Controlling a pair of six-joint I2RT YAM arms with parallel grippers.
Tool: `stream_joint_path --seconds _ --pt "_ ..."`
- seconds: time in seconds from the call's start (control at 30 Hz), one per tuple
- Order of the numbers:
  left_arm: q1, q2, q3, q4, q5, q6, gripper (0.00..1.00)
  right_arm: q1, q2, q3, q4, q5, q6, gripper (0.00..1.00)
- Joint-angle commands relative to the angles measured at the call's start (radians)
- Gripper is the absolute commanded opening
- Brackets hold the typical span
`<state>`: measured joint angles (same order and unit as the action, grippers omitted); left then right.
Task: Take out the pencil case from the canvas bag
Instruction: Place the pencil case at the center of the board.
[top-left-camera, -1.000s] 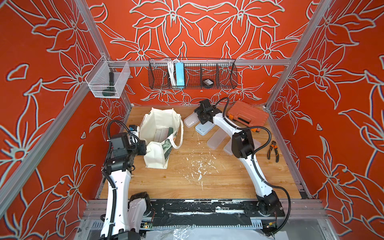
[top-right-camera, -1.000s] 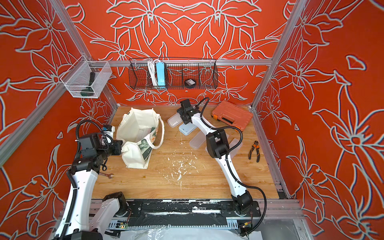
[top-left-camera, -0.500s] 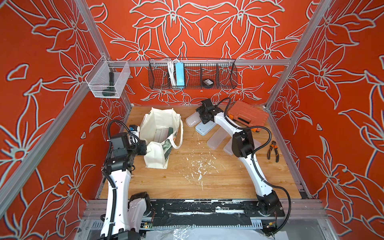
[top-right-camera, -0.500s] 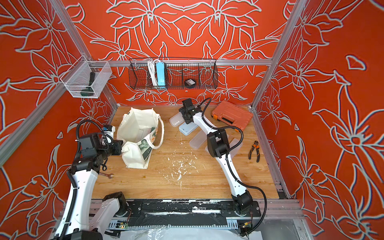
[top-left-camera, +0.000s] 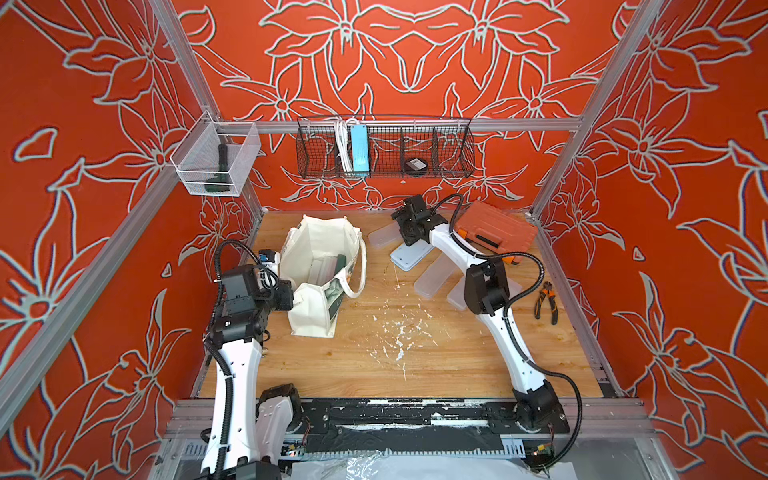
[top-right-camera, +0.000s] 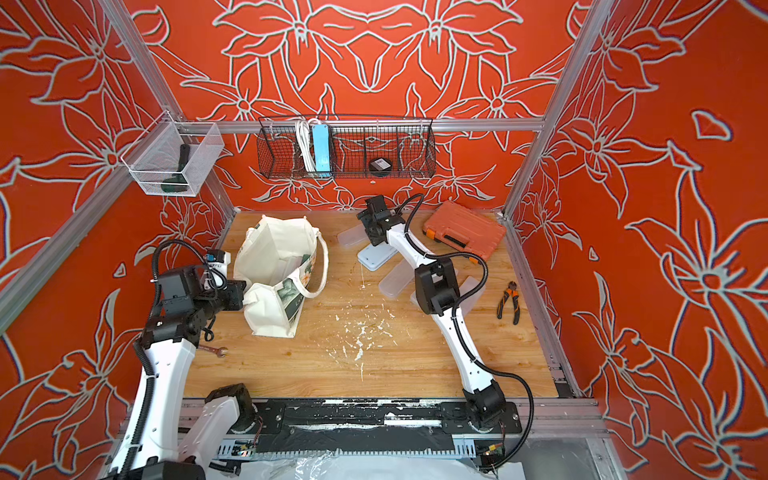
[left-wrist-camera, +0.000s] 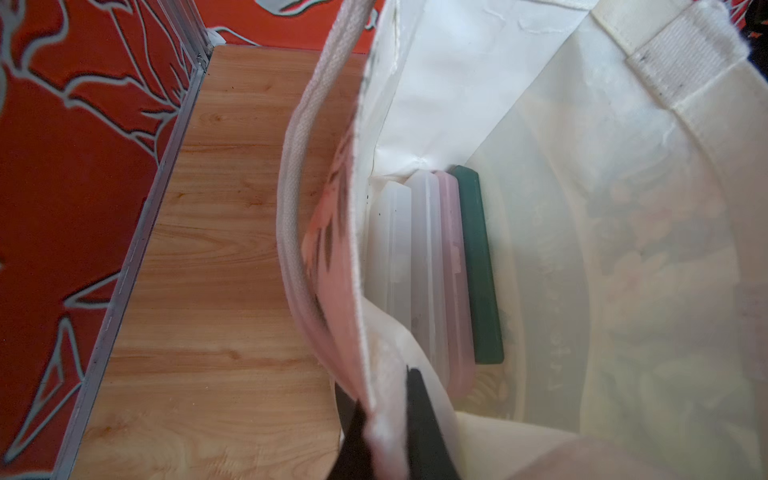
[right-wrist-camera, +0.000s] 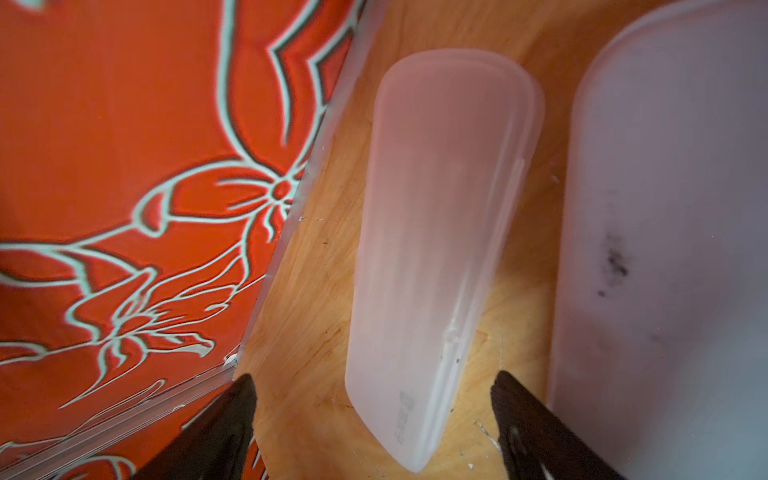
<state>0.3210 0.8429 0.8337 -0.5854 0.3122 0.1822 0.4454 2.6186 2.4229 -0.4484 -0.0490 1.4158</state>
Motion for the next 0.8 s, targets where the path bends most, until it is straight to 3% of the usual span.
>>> stream_joint_path --seconds 0.0,0.4,0.47,0.77 --pt "0.004 0.003 -0.018 -0.045 0.013 0.011 0.0 -0.003 -0.072 -0.033 0.028 -0.026 -0.028 0.9" --pt "0.003 -0.017 -0.03 -0.033 0.038 0.013 0.0 0.014 -0.262 -0.24 0.093 -0.119 -0.121 0.94" --pt "0.003 -0.021 -0.033 -0.032 0.042 0.012 0.0 0.017 -0.308 -0.304 0.102 -0.142 -0.138 0.98" --pt "0.005 -0.026 -0.052 -0.016 0.054 0.023 0.0 0.056 -0.564 -0.658 0.145 -0.172 -0.262 0.98"
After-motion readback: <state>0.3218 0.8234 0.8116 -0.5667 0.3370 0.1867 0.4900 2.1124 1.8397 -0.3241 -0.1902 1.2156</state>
